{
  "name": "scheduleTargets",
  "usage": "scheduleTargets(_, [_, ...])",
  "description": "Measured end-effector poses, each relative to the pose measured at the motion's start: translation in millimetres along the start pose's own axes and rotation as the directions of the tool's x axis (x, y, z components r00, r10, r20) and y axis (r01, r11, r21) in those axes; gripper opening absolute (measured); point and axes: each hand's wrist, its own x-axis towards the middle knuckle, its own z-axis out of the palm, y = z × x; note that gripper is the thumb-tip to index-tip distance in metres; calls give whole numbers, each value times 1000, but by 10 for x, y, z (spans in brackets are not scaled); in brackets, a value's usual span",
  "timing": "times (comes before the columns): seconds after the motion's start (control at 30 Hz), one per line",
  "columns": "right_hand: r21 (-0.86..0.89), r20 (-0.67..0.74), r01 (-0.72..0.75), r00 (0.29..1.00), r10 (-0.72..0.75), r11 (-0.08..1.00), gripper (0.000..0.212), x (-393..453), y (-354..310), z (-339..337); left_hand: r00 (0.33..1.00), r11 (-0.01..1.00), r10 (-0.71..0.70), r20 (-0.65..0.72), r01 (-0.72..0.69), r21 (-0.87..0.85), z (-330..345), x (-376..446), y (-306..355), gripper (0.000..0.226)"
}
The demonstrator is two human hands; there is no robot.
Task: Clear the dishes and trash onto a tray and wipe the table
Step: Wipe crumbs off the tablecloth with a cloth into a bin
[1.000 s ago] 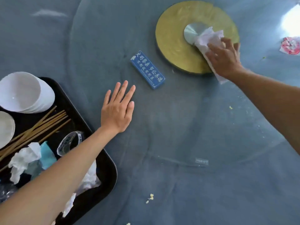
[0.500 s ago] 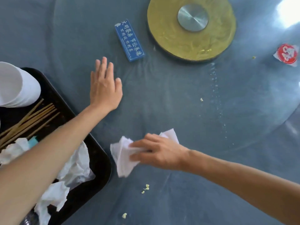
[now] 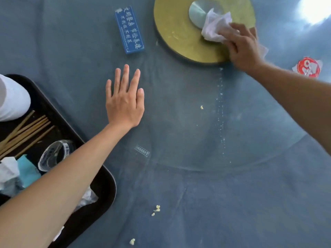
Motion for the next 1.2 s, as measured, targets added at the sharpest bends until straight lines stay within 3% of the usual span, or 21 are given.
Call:
scheduleTargets(0.07, [23,-66,-45,997,46,999,39,-257,-211,147,1000,1000,22,1,-22,16,-1,46,-79,56])
scheduleTargets(0.17, [117,-84,126,990,-117,985,37,-851,-670,122,999,999,42,8,-42,25,-28,122,-168,56])
scheduleTargets(0.27, [286,82,255,954,-289,924,51,-1928,-1211,-3,998,998,61,31,-62,15,-100,194,-236,56])
scheduleTargets(0.4, [463,288,330,822,-492,823,56,-3145,-1798,-256,995,997,72,74,-74,30,-211,269,-267,54])
scheduleTargets(0.47, [508,278,288,838,-470,812,46,-3276,-1864,-404,995,998,58,79,-59,4,-294,239,-211,54])
scheduleTargets(0.57, [531,30,197,968,-251,824,36,-2737,-1733,-587,998,989,51,38,-45,-143,-349,-23,147,57])
scheduleTargets(0.67, [392,-158,80,987,-19,916,28,-1676,-1287,-602,984,957,25,178,28,-287,-177,-392,617,57])
scheduleTargets(0.77, [269,-82,-106,988,133,957,31,-752,-797,-390,992,996,14,128,-2,-90,78,-606,723,59])
scheduleTargets(0.87, [167,3,-196,980,199,966,34,-473,-672,-74,998,999,43,48,-41,-30,166,-599,638,59])
scheduleTargets(0.93, [139,-47,-178,981,186,974,35,-628,-842,36,996,996,73,45,-71,-51,184,-561,594,60])
scheduleTargets(1.03, [239,-74,15,997,3,971,32,-1358,-1210,104,994,994,104,39,-102,-44,176,-508,481,61])
scheduleTargets(1.2, [463,186,135,951,-245,876,53,-3068,-1772,-83,988,988,142,58,-139,-65,57,-364,279,60])
